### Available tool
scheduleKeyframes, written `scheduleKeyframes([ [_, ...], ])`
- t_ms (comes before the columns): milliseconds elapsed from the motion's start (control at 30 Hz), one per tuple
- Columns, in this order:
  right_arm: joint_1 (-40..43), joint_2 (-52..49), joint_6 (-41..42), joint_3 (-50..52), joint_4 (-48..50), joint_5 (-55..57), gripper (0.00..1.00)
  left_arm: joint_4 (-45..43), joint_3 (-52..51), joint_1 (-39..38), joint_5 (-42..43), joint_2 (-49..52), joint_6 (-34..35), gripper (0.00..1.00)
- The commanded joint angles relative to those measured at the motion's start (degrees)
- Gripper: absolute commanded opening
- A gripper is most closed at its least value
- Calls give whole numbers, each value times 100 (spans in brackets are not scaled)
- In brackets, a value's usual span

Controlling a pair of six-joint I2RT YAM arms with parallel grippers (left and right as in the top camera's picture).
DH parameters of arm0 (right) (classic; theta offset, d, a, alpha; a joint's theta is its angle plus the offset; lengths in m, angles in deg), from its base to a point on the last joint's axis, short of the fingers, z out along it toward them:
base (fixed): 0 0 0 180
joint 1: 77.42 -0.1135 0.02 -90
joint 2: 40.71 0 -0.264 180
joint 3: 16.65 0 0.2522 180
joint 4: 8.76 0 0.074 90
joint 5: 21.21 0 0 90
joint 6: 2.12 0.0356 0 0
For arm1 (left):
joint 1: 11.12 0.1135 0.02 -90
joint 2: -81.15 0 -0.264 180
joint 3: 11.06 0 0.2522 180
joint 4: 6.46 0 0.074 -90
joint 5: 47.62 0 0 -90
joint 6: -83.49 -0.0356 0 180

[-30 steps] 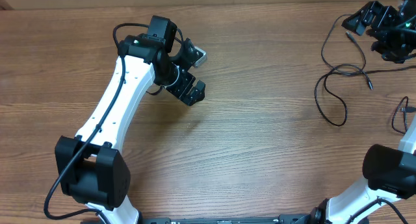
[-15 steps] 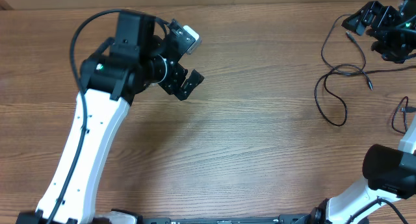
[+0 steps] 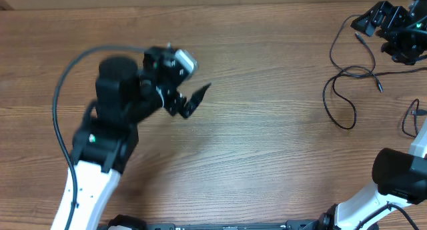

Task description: Untangle cables

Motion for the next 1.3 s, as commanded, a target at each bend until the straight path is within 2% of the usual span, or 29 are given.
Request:
scheduleKeyframes([
  [0,-17,52,-2,-50,17,-74,100,-638,-905,11,85,-649,-22,100],
  [167,-17,52,-2,-50,17,-74,100,-1952,-2120,17,-153,-1537,269,100],
  [300,-17,52,-2,-50,17,-72,100,-2605,-2861,24,-503,-2236,577,100],
  [600,-17,52,-2,-50,17,-74,100,-3064,-4050,527,-619,-3639,1172,100],
  [767,-17,52,-2,-50,17,-72,100,-3130,-4535,955,-748,-4109,1657,100],
  [933,-17,52,-2,-50,17,-72,100,-3169,-4841,1296,-785,-4385,1799,100],
  [1267,-17,52,-2,-50,17,-74,100,-3432,-5761,1523,-1729,-5058,2234,100],
])
